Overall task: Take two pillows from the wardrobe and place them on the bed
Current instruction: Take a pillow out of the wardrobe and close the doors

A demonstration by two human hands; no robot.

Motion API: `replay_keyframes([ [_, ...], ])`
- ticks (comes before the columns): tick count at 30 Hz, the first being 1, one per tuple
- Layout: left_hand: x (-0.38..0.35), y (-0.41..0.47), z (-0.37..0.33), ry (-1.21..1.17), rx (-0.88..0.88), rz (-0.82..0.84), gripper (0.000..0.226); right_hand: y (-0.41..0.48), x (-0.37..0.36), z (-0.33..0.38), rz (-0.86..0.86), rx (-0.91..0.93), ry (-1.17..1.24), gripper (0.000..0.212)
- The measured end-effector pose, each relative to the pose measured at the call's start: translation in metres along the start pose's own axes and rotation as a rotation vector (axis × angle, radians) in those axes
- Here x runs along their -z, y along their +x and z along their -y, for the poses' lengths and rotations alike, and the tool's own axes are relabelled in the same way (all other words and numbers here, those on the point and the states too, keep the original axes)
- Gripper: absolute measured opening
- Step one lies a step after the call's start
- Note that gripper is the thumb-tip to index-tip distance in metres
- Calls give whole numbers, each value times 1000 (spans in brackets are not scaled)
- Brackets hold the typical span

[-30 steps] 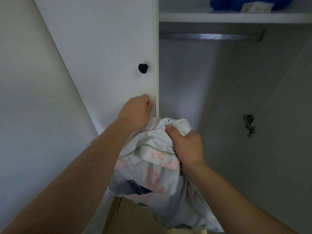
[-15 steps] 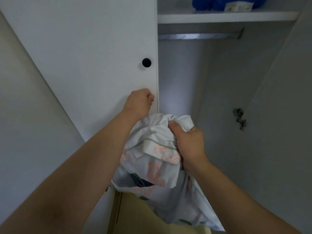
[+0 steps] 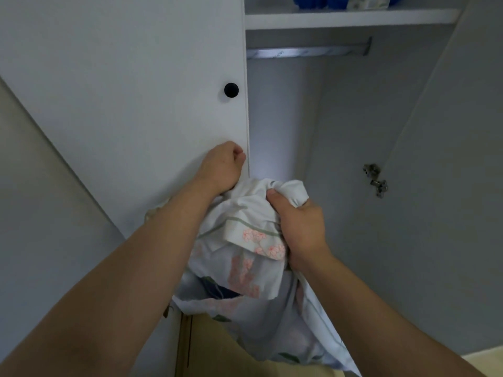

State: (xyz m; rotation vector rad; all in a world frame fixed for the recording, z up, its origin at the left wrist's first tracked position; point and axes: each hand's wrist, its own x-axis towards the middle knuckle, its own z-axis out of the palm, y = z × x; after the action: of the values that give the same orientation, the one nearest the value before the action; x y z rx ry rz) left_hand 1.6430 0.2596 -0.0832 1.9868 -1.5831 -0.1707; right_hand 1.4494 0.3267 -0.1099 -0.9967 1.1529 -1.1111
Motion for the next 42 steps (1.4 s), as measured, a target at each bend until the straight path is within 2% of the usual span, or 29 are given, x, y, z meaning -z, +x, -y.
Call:
replay_keyframes([
  [3,11,-17,-10,-93,24,212,50,3,8,1,-16,-14,29,27],
  [6,14,-43,-18,-101,-70,460,72,10,20,6,-24,-40,96,19],
  [9,4,-66,-27,-107,-113,588,91,20,28,9,-30,-48,123,20],
  [14,-22,-80,-38,-97,-63,569,89,34,41,-6,-36,-76,51,16],
  [15,-28,-81,-40,-94,-41,568,82,38,45,-8,-35,-85,28,17],
  [17,-43,-82,-45,-109,18,593,52,47,54,-11,-29,-90,-33,20],
  [19,-59,-83,-47,-126,38,610,38,55,65,-13,-23,-92,-81,22],
  [22,-80,-79,-56,-177,50,593,51,67,82,-14,-31,-101,-100,16],
  [24,-89,-74,-62,-171,32,588,51,72,91,-12,-63,-104,-99,17],
  [26,-94,-67,-67,-160,-6,591,50,75,95,-10,-98,-106,-118,22],
  [29,-101,-49,-69,-155,-48,637,65,79,99,-8,-160,-98,-159,35],
  [31,-105,-38,-67,-182,-85,678,64,77,98,-6,-240,-55,-197,37],
  [34,-109,-30,-70,-264,-152,798,51,65,97,-6,-414,-9,-235,38],
  [38,-116,-28,-76,-313,-289,946,40,46,94,-19,-711,5,-269,44],
  [42,-132,-36,-93,-335,-386,1077,49,21,101,-26,-1026,28,-244,53],
])
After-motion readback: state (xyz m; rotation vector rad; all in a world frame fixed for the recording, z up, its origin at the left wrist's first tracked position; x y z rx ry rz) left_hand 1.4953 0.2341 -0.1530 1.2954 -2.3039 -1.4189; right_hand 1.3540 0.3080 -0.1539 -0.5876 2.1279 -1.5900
